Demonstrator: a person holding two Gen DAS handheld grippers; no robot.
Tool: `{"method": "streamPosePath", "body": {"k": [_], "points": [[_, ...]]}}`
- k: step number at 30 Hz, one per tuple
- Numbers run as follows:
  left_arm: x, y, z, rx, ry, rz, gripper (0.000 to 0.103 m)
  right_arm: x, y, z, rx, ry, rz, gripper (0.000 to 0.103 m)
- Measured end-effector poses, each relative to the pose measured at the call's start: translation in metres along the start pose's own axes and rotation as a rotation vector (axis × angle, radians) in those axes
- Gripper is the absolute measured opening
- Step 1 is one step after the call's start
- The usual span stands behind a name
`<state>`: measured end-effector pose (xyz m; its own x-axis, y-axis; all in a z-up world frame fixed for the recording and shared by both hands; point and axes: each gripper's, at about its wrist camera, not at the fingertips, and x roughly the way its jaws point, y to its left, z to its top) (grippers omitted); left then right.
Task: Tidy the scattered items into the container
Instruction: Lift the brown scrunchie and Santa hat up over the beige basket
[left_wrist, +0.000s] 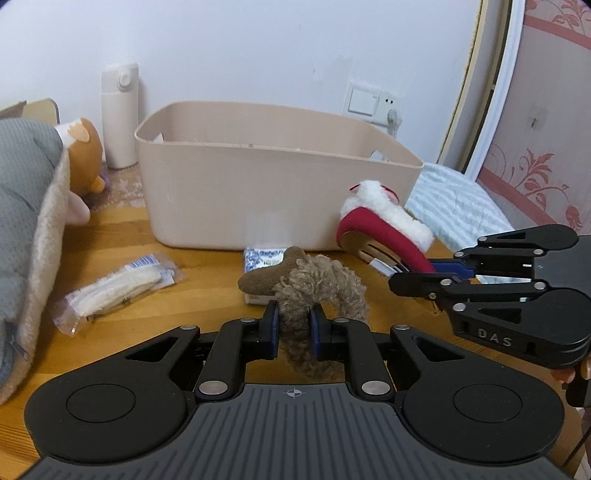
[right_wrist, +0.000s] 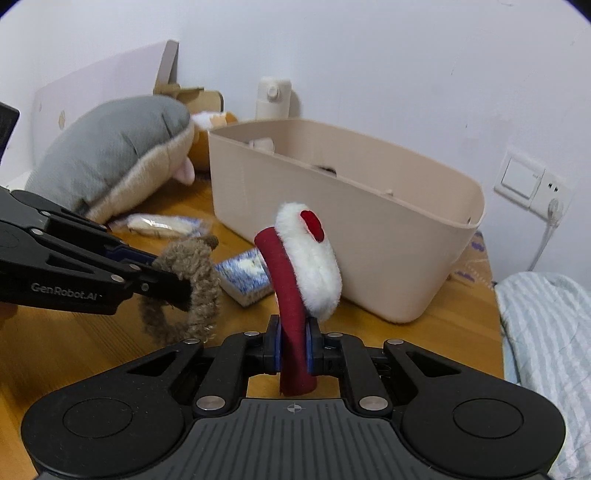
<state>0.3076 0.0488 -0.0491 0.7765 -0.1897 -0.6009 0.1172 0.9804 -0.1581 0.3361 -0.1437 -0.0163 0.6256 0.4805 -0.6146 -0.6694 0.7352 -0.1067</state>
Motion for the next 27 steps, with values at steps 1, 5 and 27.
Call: {"method": "streamPosePath", "body": {"k": [1, 5, 27], "points": [[-0.003, 0.0, 0.001, 0.001, -0.006, 0.001, 0.016, -0.003, 0.0, 0.001, -0.001, -0.005, 0.001, 0.011], [-0.015, -0.002, 0.005, 0.011, -0.036, 0.003, 0.016, -0.017, -0.001, 0.005, 0.005, -0.03, -0.01, 0.011], [-0.058, -0.009, 0.053, 0.056, -0.18, 0.045, 0.016, -0.068, -0.032, 0.041, 0.142, -0.172, -0.03, 0.011]]}}
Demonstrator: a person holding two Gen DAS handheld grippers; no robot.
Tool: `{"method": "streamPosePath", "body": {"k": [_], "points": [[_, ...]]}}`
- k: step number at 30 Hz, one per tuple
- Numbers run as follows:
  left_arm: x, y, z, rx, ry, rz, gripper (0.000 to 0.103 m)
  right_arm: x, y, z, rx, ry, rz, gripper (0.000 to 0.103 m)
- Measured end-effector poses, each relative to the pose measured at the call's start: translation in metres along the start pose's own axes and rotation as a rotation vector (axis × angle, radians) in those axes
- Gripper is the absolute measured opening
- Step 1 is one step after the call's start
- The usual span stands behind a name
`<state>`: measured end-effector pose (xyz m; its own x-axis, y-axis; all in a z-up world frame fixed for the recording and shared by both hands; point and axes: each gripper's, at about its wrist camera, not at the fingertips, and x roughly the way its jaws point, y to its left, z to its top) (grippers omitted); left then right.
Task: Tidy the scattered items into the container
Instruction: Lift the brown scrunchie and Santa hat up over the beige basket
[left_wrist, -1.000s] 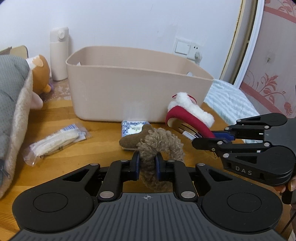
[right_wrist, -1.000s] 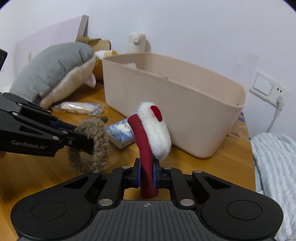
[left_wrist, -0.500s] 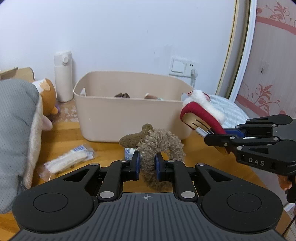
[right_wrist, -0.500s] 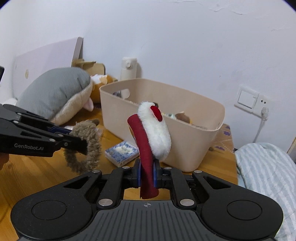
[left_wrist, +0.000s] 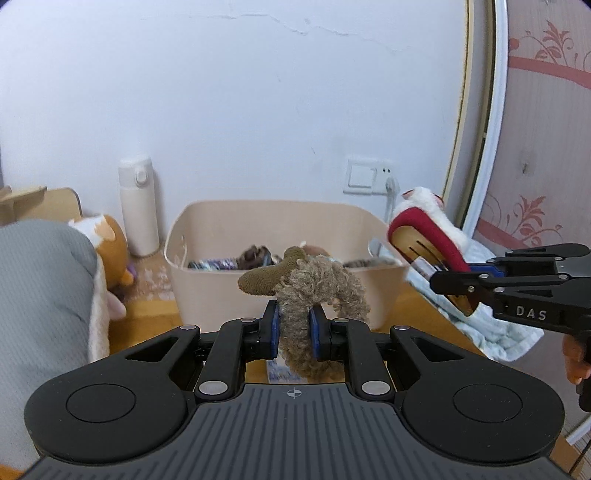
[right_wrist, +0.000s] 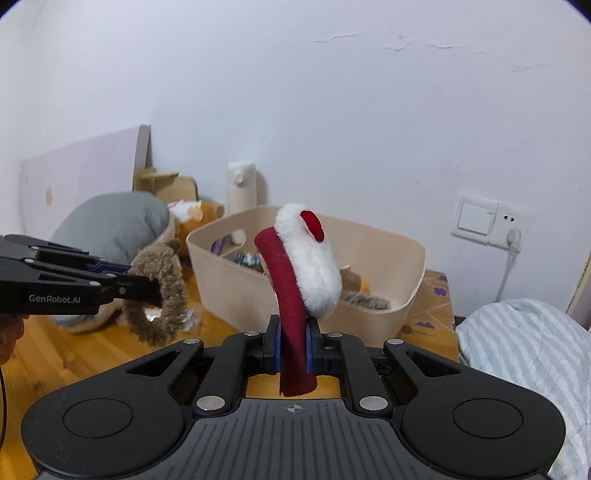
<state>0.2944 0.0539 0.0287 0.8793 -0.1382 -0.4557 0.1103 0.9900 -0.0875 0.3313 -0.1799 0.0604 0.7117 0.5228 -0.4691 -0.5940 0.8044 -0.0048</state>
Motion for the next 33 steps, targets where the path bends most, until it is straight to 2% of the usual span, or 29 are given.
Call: {"method": "streamPosePath", "body": {"k": [4, 13, 21, 33], "points": [[0.002, 0.002, 0.01, -0.002, -0.025, 0.019, 0.016, 0.001, -0.012, 0.009, 0.06, -0.015, 0.024, 0.011], [0.017, 0.004, 0.038, 0.021, -0.065, 0.044, 0.016, 0.006, -0.029, 0.029, 0.087, -0.044, -0.002, 0.011], [0.039, 0.009, 0.06, 0.042, -0.093, 0.059, 0.016, 0.029, -0.039, 0.044, 0.092, -0.028, -0.02, 0.011], [0.083, 0.025, 0.066, 0.031, -0.056, 0.106, 0.016, 0.069, -0.052, 0.054, 0.13, 0.017, -0.035, 0.011]]}}
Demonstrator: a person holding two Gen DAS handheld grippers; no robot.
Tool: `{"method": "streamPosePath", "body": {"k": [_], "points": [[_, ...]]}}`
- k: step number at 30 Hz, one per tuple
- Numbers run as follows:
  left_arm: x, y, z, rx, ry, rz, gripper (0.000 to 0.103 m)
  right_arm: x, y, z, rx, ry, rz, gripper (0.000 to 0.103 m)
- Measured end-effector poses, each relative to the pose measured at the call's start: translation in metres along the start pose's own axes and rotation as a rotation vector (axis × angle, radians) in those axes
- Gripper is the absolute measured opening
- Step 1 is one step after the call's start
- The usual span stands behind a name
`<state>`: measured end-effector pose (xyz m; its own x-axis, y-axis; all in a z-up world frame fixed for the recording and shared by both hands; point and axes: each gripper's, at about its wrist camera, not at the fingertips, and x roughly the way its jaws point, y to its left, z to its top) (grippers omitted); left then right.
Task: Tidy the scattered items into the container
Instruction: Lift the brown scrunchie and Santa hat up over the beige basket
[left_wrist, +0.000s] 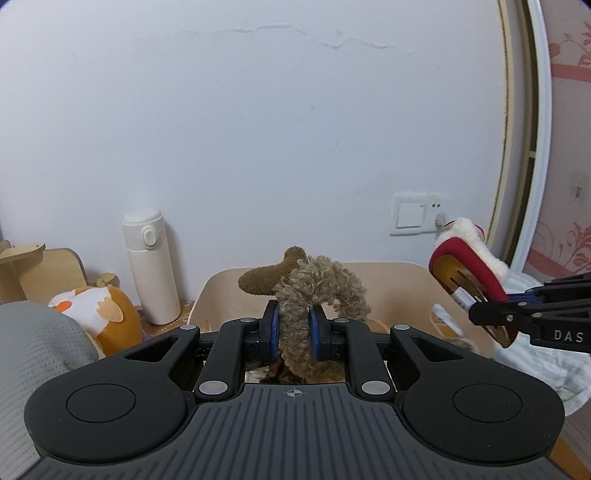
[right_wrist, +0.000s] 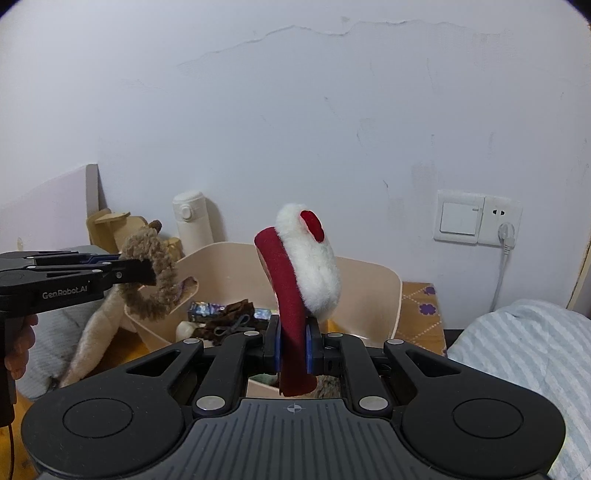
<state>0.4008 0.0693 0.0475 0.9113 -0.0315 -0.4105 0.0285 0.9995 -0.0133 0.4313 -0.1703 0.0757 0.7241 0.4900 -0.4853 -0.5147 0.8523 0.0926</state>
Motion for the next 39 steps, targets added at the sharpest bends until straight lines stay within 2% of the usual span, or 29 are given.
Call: {"method": "streamPosePath", "body": {"k": [13, 22, 23, 24, 27, 29, 31, 36, 39], "points": [[0.055, 0.005, -0.01, -0.009, 0.072, 0.058, 0.016, 0.051, -0.009, -0.003, 0.004, 0.116, -0.072, 0.012], [0.073, 0.001, -0.022, 0.029, 0.155, 0.033, 0.017, 0.066, -0.009, -0.012, -0.014, 0.164, -0.09, 0.013], [0.072, 0.001, -0.024, 0.031, 0.154, 0.034, 0.018, 0.066, -0.008, -0.013, -0.019, 0.166, -0.089, 0.015], [0.072, 0.0, -0.025, 0.033, 0.156, 0.033, 0.019, 0.065, -0.007, -0.013, -0.026, 0.167, -0.089, 0.023], [0.068, 0.0, -0.026, 0.034, 0.153, 0.031, 0.034, 0.061, 0.0, -0.015, -0.051, 0.16, -0.093, 0.034], [0.063, 0.0, -0.024, 0.039, 0.136, 0.033, 0.054, 0.057, 0.004, -0.014, -0.058, 0.148, -0.089, 0.04], [0.056, 0.0, -0.023, 0.039, 0.114, 0.032, 0.063, 0.051, 0.006, -0.013, -0.062, 0.133, -0.085, 0.047], [0.04, 0.001, -0.02, 0.04, 0.088, 0.022, 0.07, 0.034, 0.012, -0.009, -0.062, 0.088, -0.094, 0.062], [0.028, 0.004, -0.019, 0.043, 0.071, 0.022, 0.071, 0.022, 0.015, -0.008, -0.055, 0.048, -0.119, 0.065]]}}
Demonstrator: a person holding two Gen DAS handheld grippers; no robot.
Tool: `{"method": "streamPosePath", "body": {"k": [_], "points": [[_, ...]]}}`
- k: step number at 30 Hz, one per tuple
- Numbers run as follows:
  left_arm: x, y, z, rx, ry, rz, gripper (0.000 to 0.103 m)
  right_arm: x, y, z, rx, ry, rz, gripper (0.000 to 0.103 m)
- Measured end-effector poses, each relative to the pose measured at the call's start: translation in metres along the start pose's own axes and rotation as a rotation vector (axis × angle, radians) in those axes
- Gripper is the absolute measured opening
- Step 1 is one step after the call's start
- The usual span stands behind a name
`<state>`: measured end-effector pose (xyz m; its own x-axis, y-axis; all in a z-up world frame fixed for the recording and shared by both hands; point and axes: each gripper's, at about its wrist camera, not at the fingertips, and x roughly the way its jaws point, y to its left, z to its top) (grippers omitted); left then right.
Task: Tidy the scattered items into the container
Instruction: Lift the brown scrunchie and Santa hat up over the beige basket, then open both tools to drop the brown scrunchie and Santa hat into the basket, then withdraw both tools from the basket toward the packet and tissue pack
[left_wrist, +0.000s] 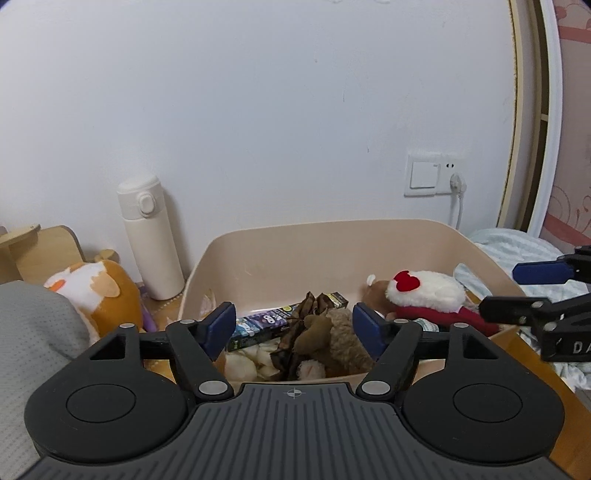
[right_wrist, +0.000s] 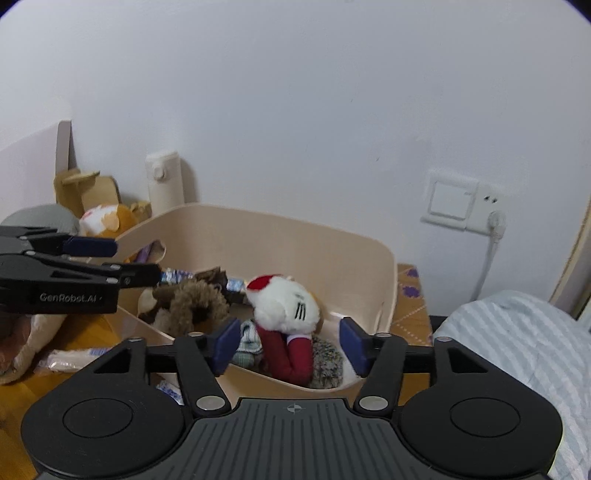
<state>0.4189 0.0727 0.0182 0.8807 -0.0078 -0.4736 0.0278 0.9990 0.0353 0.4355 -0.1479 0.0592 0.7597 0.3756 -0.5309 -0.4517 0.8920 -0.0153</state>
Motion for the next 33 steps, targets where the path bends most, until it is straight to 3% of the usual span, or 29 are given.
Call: {"method": "streamPosePath", "body": {"k": [10, 16, 20, 26, 33], "points": [[-0.039, 0.026, -0.011, 0.016, -0.01, -0.016, 0.076, -0.041, 0.02, -0.014, 0.034, -0.094, -0.005, 0.076], [-0.054, 0.041, -0.03, 0.037, 0.019, -0.024, 0.079, -0.054, 0.037, -0.032, 0.064, -0.101, 0.014, 0.078], [-0.059, 0.048, -0.046, 0.066, 0.05, -0.038, 0.079, -0.058, 0.049, -0.047, 0.093, -0.111, 0.023, 0.087], [-0.057, 0.054, -0.069, 0.136, 0.098, -0.056, 0.079, -0.049, 0.066, -0.065, 0.124, -0.07, 0.034, 0.087], [-0.049, 0.058, -0.089, 0.204, 0.135, -0.071, 0.079, -0.03, 0.093, -0.081, 0.066, -0.018, 0.005, 0.087]]}}
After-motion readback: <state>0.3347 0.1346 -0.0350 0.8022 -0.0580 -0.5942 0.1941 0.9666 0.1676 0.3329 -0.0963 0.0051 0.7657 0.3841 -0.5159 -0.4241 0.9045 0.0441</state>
